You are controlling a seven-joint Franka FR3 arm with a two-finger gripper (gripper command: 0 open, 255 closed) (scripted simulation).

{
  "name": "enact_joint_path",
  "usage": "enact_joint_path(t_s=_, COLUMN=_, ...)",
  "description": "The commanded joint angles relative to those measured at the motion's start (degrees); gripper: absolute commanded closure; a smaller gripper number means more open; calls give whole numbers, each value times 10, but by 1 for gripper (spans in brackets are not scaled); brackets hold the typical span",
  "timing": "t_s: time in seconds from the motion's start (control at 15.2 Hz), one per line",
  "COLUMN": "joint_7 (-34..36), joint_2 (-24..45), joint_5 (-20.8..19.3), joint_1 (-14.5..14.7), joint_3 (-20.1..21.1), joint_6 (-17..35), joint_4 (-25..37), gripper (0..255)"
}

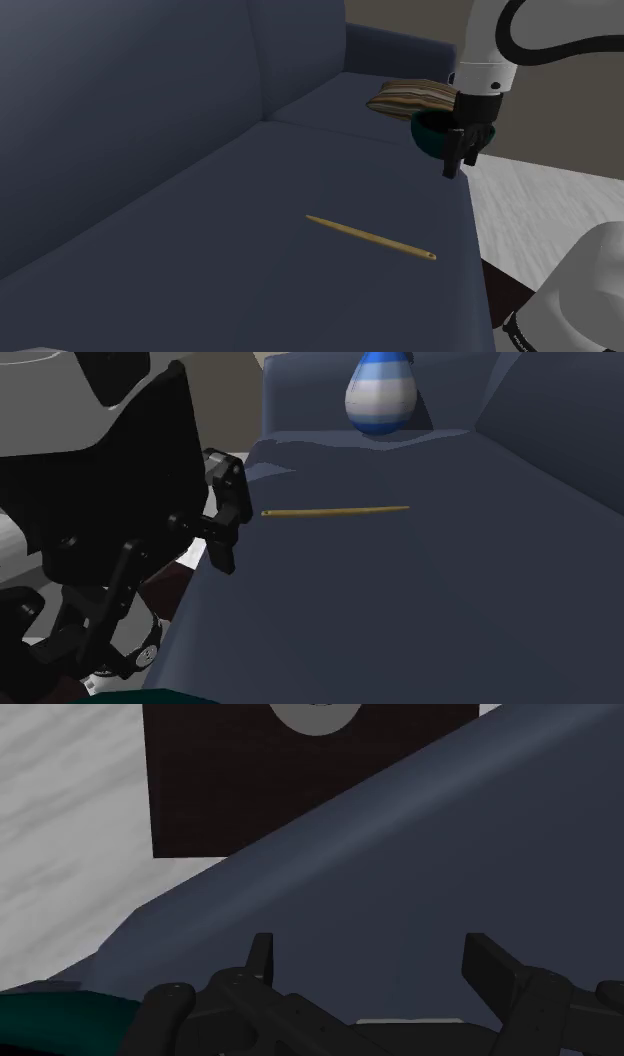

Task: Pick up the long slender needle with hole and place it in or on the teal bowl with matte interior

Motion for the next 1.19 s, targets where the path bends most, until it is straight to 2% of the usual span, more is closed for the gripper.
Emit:
enact_joint_path(t_s=0.0, joint_7=0, joint_2=0, joint_5=0, joint_1=0, joint_3=0, joint_6=0, joint_4=0, gripper=0)
enact_joint_path(t_s=0.59, joint_7=8, joint_2=14, joint_5=64, joint_1=89, joint_3=99, joint_6=65, joint_4=-2, gripper=0)
enact_joint_path(t_s=1.12, joint_7=15, joint_2=44, joint_5=105, joint_1=160, joint_3=189, joint_6=125, joint_4=15, gripper=0)
